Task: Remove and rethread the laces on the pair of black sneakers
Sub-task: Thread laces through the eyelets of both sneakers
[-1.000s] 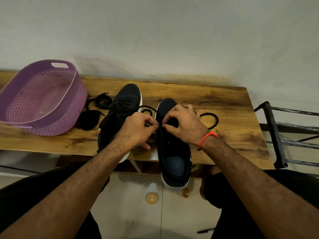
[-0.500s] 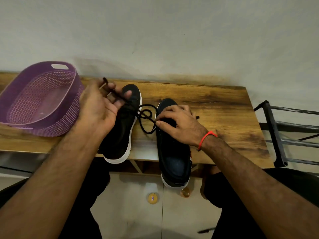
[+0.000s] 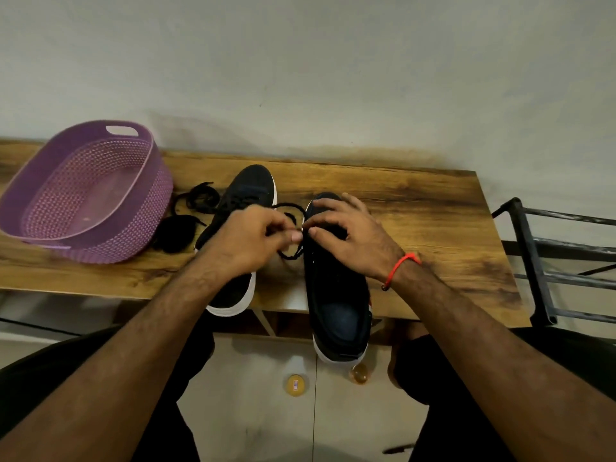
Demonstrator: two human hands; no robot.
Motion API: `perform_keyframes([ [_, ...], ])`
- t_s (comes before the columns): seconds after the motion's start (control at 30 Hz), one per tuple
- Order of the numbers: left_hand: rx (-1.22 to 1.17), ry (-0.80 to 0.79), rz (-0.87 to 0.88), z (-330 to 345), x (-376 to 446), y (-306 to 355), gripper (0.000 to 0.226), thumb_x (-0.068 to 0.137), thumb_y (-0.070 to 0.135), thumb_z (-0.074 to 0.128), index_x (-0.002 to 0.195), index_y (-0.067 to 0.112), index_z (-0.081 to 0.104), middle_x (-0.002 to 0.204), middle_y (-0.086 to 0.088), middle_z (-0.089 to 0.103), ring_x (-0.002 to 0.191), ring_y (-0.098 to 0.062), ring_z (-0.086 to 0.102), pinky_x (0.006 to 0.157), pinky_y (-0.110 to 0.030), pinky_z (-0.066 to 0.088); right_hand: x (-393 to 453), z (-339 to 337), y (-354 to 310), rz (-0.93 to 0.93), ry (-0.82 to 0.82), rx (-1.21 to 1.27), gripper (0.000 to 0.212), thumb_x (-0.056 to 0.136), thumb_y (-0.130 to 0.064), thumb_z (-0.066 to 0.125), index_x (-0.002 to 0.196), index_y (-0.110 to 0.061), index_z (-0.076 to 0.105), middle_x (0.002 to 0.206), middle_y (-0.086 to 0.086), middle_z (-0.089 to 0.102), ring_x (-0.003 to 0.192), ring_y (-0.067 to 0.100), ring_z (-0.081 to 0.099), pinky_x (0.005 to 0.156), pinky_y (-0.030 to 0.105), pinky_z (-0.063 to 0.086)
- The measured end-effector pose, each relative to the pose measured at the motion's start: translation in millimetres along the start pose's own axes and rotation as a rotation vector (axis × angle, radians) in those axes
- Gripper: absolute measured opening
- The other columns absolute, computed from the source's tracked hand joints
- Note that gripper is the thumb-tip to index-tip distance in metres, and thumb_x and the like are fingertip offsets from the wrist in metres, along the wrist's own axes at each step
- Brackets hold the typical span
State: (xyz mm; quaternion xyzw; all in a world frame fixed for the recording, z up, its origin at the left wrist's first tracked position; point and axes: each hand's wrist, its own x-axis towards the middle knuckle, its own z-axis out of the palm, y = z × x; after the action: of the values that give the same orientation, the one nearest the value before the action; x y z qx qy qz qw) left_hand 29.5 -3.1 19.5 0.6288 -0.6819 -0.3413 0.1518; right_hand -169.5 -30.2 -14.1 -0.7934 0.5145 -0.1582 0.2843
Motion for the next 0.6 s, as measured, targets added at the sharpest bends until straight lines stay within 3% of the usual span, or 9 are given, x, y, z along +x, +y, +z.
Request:
perform_keyframes([
  [0.07,-0.347,0.222,0.046,-9,-1,6,0.011,0.098,0.031,0.063,0.097,0.027,0.074,0.092,0.01,0.073,0.091,-0.004,0.066,0.084,-0.025,0.05,1,1,-1,0.007,-0.031,-0.009,0.028,0.095,-0.049,0.055,0.117,-0.038,0.067,0.153,-0.016,0.039,0.152,0.021,0.008,0.118,0.06,0.009],
  [0.13,-0.717,0.331,0.117,-21,-3,13,0.013,0.1,0.025,0.06,0.1,0.023,0.073,0.104,0.006,0.074,0.102,-0.011,0.066,0.095,-0.037,0.052,3,3,-1,-0.013,-0.002,0.021,0.022,0.091,-0.055,0.056,0.106,-0.043,0.066,0.146,-0.016,0.048,0.15,0.022,0.018,0.118,0.06,0.013],
  [0.17,-0.772,0.353,0.145,-24,-3,12,0.012,0.101,0.024,0.059,0.101,0.023,0.072,0.114,0.006,0.073,0.111,-0.014,0.065,0.1,-0.042,0.05,3,4,0,-0.032,0.031,0.042,0.02,0.088,-0.06,0.054,0.099,-0.047,0.062,0.14,-0.017,0.053,0.147,0.021,0.026,0.116,0.06,0.018],
  [0.2,-0.653,0.393,0.163,-25,-2,7,0.011,0.101,0.025,0.06,0.103,0.024,0.071,0.127,0.007,0.068,0.125,-0.015,0.059,0.107,-0.05,0.045,4,5,1,-0.041,0.058,0.056,0.017,0.086,-0.062,0.054,0.095,-0.048,0.059,0.135,-0.017,0.056,0.144,0.021,0.032,0.115,0.06,0.022],
  [0.27,0.09,0.472,0.14,-23,1,-7,0.017,0.098,0.036,0.062,0.112,0.031,0.069,0.156,0.008,0.044,0.151,-0.023,0.026,0.115,-0.064,0.024,5,3,1,-0.045,0.113,0.064,0.01,0.091,-0.051,0.061,0.096,-0.043,0.061,0.132,-0.016,0.058,0.141,0.02,0.035,0.111,0.06,0.027],
  [0.3,0.379,0.481,0.124,-19,2,-14,0.027,0.096,0.041,0.063,0.121,0.034,0.066,0.164,0.006,0.029,0.155,-0.028,0.009,0.115,-0.067,0.015,4,3,1,-0.05,0.142,0.063,0.011,0.092,-0.046,0.063,0.099,-0.038,0.065,0.131,-0.015,0.058,0.139,0.02,0.035,0.11,0.06,0.028],
  [0.37,0.421,0.422,0.111,-9,-1,-11,0.045,0.094,0.045,0.064,0.137,0.037,0.055,0.168,0.004,0.012,0.155,-0.029,-0.003,0.114,-0.065,0.01,1,2,-2,-0.073,0.176,0.057,0.016,0.093,-0.041,0.064,0.104,-0.03,0.069,0.13,-0.015,0.058,0.136,0.018,0.036,0.107,0.059,0.03],
  [0.5,0.236,0.414,0.099,18,-4,3,0.05,0.09,0.042,0.069,0.135,0.033,0.052,0.142,0.002,0.039,0.133,-0.022,0.035,0.105,-0.042,0.032,1,6,-4,-0.098,0.228,0.12,0.021,0.088,-0.046,0.066,0.102,-0.03,0.072,0.125,-0.012,0.056,0.128,0.022,0.04,0.102,0.058,0.036],
  [0.6,-0.06,0.209,0.021,27,0,4,0.038,0.088,0.038,0.073,0.123,0.029,0.062,0.115,0.009,0.059,0.098,-0.01,0.062,0.081,-0.024,0.05,4,4,-3,-0.09,0.28,0.281,0.023,0.084,-0.053,0.06,0.097,-0.037,0.07,0.114,-0.012,0.058,0.12,0.023,0.049,0.102,0.054,0.04],
])
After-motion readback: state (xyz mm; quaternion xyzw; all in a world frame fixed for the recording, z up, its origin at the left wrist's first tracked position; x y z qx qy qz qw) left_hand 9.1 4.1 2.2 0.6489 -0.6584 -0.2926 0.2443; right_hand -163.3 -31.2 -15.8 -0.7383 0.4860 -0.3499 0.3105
